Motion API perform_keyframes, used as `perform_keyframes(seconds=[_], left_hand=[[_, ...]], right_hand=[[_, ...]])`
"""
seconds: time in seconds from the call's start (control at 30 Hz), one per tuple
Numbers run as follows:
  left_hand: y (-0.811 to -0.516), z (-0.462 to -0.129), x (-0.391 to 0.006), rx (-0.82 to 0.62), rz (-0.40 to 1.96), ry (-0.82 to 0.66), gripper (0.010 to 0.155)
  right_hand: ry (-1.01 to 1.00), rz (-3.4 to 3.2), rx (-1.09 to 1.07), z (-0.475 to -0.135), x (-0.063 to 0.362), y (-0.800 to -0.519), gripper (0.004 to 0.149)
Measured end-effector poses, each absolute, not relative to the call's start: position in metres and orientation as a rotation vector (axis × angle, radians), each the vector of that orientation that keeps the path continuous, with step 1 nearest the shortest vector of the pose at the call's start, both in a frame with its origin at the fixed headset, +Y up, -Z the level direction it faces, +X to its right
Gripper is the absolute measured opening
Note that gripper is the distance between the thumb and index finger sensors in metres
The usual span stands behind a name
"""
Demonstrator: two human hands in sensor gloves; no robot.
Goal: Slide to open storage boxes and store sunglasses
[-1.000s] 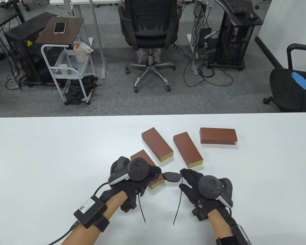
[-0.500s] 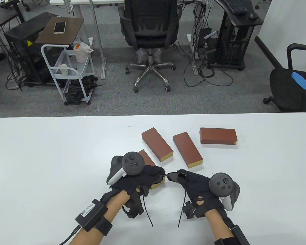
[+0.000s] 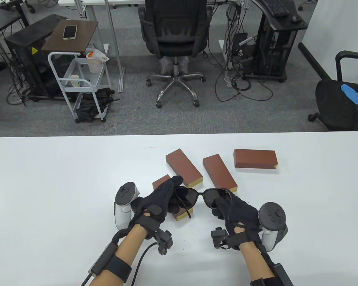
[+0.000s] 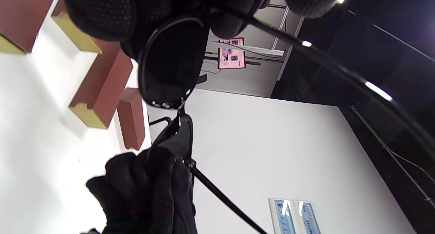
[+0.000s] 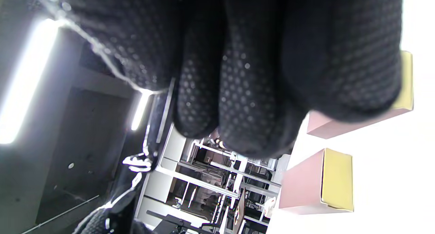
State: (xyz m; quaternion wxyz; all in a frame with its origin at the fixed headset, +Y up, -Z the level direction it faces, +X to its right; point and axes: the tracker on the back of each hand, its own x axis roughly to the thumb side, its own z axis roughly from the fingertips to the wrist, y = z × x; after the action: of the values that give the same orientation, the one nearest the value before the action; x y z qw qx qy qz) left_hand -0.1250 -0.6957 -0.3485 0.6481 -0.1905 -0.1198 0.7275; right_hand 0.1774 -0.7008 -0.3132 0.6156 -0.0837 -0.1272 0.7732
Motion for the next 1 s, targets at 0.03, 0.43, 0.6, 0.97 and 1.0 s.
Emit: perform_keyframes(seconds=[0.03,0.43,0.6,0.97,1.0], left_hand=[[-0.698,-0.347,-0.123,-0.437,1.658,-0.275,0.067],[-0.734,-0.319,-0.111,-0.367,1.805,-0.078,0.064],[-0.732,-0.317,-0.116,-0.351,1.778,-0.074,0.063],[-0.734,-0.312,-0.127,-0.328,1.794,-0.034,0.064],[-0.735,-0.312,-0.128,-0.331,1.799,-0.028,0.064]], right_hand=[[-0.295,1.769,-0.198,-0.312,0.178,-0.701,0.05],[-0.26,1.724,-0.189,-0.313,0.179,-0.708,0.056],[-0.249,1.74,-0.127,-0.314,0.175,-0.706,0.05],[-0.24,1.74,0.075,-0.314,0.163,-0.709,0.059],[-0.222,1.719,0.099,-0.314,0.162,-0.71,0.063]])
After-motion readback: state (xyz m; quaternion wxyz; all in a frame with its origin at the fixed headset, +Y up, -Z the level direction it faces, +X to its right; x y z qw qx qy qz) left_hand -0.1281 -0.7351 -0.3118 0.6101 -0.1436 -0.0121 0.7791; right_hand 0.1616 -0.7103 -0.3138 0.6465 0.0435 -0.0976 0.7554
